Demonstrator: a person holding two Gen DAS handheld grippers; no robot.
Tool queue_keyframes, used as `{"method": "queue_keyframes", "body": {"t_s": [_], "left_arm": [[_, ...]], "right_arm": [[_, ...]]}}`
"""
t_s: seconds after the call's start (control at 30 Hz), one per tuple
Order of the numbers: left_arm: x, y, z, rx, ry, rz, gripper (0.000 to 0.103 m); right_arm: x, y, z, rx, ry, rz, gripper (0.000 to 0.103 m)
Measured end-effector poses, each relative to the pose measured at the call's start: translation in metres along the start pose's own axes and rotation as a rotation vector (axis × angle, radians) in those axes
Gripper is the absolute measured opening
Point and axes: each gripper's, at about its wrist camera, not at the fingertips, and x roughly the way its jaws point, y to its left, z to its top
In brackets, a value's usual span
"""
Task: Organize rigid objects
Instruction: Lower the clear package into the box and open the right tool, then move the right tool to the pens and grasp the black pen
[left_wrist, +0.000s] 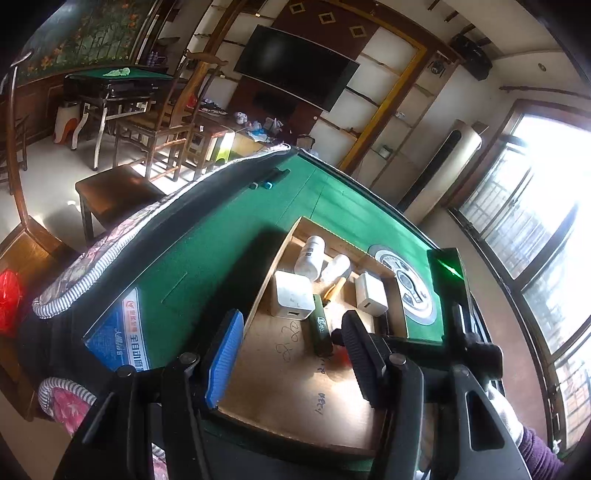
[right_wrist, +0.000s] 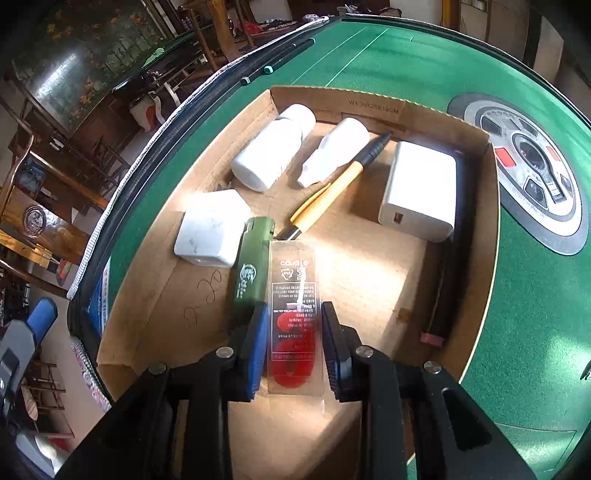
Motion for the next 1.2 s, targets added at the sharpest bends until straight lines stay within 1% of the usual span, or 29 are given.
{"method": "queue_keyframes", "body": {"t_s": [0.07, 0.13, 0.17, 0.23, 0.33, 0.37, 0.4, 0.47, 0.5, 0.53, 0.57, 0.6, 0.63, 0.67, 0.73, 0.8, 0.83, 0.87, 0.9, 0.93, 0.97, 1.0, 1.07, 1.13, 1.2], "left_arm": [[-0.001, 0.0, -0.001, -0.003, -0.002, -0.002, 0.059], [-0.002, 0.001, -0.002, -0.006, 0.0, -0.001, 0.063], [-0.003, 0.0, -0.003, -0.007, 0.001, 0.0, 0.065], [-0.003, -0.002, -0.004, 0.002, 0.002, 0.006, 0.068], [-0.005, -0.01, -0.005, 0.032, -0.011, 0.023, 0.071], [-0.006, -0.013, -0.006, 0.048, -0.019, 0.029, 0.072], [-0.006, -0.017, -0.007, 0.067, -0.028, 0.033, 0.072], [-0.007, -0.029, -0.009, 0.109, -0.044, 0.028, 0.074], [-0.008, -0.034, -0.012, 0.13, -0.05, 0.017, 0.076], [-0.008, -0.041, -0.013, 0.15, -0.055, 0.004, 0.079], [-0.008, -0.048, -0.014, 0.17, -0.057, -0.011, 0.083], [-0.008, -0.056, -0.016, 0.186, -0.055, -0.026, 0.085], [-0.007, -0.064, -0.018, 0.202, -0.047, -0.046, 0.09], [-0.005, -0.073, -0.021, 0.219, -0.036, -0.069, 0.092], [0.001, -0.095, -0.028, 0.257, -0.004, -0.115, 0.093], [0.008, -0.117, -0.036, 0.297, 0.035, -0.149, 0.093], [0.01, -0.128, -0.041, 0.317, 0.052, -0.163, 0.093], [0.013, -0.14, -0.046, 0.336, 0.069, -0.175, 0.093], [0.017, -0.15, -0.052, 0.355, 0.09, -0.184, 0.093], [0.02, -0.159, -0.057, 0.371, 0.113, -0.191, 0.093], [0.023, -0.167, -0.062, 0.383, 0.134, -0.198, 0.093], [0.025, -0.174, -0.066, 0.394, 0.151, -0.206, 0.093], [0.028, -0.185, -0.074, 0.419, 0.176, -0.205, 0.093], [0.027, -0.193, -0.08, 0.44, 0.185, -0.194, 0.093], [0.027, -0.199, -0.084, 0.452, 0.19, -0.18, 0.093]], "right_arm": [[0.005, 0.005, 0.008, 0.007, -0.014, -0.017, 0.027], [0.008, 0.006, 0.013, 0.019, -0.027, -0.018, 0.028], [0.007, 0.005, 0.013, 0.024, -0.032, -0.014, 0.028], [0.0, -0.002, 0.01, 0.034, -0.044, 0.026, 0.029], [-0.032, -0.016, 0.001, 0.043, -0.118, 0.067, 0.032], [-0.047, -0.023, -0.006, 0.035, -0.157, 0.064, 0.033], [-0.066, -0.031, -0.01, 0.023, -0.207, 0.048, 0.036], [-0.109, -0.05, -0.026, -0.01, -0.335, -0.017, 0.045], [-0.128, -0.059, -0.032, -0.028, -0.405, -0.071, 0.054], [-0.149, -0.071, -0.044, -0.043, -0.484, -0.144, 0.071], [-0.167, -0.085, -0.056, -0.051, -0.561, -0.213, 0.081], [-0.184, -0.102, -0.069, -0.051, -0.628, -0.276, 0.1], [-0.196, -0.124, -0.077, -0.038, -0.662, -0.327, 0.103], [-0.205, -0.148, -0.083, -0.011, -0.654, -0.381, 0.103], [-0.213, -0.204, -0.091, 0.089, -0.576, -0.466, 0.103], [-0.221, -0.266, -0.104, 0.243, -0.52, -0.497, 0.103], [-0.223, -0.294, -0.112, 0.316, -0.49, -0.5, 0.1], [-0.225, -0.32, -0.119, 0.381, -0.463, -0.499, 0.095], [-0.223, -0.341, -0.125, 0.432, -0.443, -0.485, 0.081], [-0.221, -0.358, -0.132, 0.472, -0.419, -0.467, 0.064], [-0.217, -0.373, -0.135, 0.506, -0.397, -0.451, 0.055], [-0.211, -0.382, -0.138, 0.535, -0.381, -0.432, 0.045], [-0.2, -0.395, -0.138, 0.57, -0.364, -0.405, 0.044], [-0.192, -0.403, -0.136, 0.587, -0.36, -0.409, 0.04], [-0.184, -0.409, -0.129, 0.595, -0.356, -0.411, 0.04]]}}
